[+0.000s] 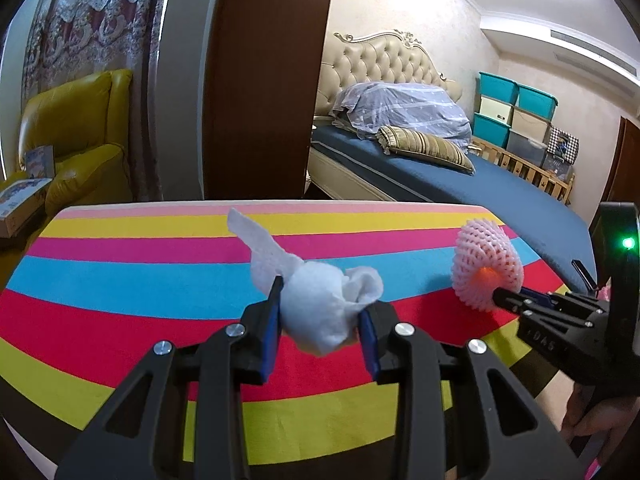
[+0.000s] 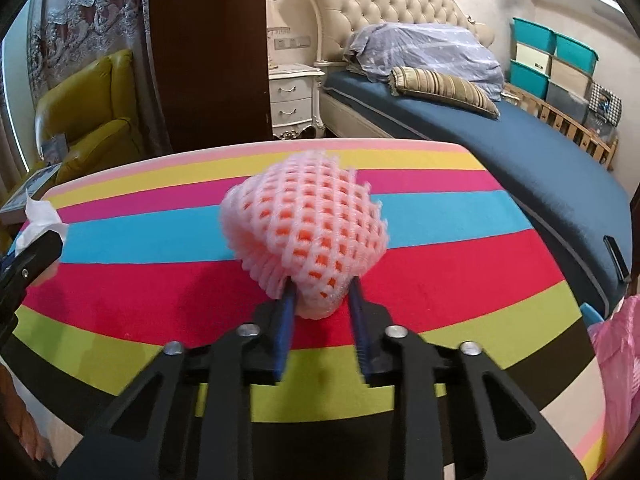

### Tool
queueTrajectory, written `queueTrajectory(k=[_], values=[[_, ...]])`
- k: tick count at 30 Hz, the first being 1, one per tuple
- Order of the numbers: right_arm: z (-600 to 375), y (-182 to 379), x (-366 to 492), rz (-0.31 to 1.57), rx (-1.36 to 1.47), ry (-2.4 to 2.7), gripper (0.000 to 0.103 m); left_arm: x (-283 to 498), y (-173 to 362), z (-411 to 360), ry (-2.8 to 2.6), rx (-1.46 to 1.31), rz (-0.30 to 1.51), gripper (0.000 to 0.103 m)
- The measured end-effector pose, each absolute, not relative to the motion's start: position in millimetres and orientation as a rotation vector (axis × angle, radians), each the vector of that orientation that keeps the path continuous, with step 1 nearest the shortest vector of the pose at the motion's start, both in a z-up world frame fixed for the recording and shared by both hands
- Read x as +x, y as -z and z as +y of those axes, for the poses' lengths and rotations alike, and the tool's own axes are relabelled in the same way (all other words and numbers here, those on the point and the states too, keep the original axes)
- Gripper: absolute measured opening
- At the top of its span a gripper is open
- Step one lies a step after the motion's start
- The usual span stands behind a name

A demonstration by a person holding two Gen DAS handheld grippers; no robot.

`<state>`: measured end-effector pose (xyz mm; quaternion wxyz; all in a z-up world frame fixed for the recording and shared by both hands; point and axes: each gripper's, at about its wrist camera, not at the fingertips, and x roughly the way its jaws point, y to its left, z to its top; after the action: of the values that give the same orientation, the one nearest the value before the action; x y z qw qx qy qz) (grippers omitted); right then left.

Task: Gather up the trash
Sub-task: 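Carry the tissue and pink fruit net in both tools over the wastebasket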

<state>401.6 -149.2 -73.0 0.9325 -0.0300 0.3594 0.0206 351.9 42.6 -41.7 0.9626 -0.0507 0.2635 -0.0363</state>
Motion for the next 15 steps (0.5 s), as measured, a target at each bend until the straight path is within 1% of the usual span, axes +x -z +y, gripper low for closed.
queueTrajectory(k=[10,15], values=[[-161.3,57.0,360.3,0.685,-0.052,-0.06,0.019,348.4,44.3,40.4,0.109,-0.097,0.524,0.034],[-172.2,53.1,341.3,0.679,-0.032,-0.062,0.019,343.9,42.3,29.8,0.134,-0.05,0.504,0.034]])
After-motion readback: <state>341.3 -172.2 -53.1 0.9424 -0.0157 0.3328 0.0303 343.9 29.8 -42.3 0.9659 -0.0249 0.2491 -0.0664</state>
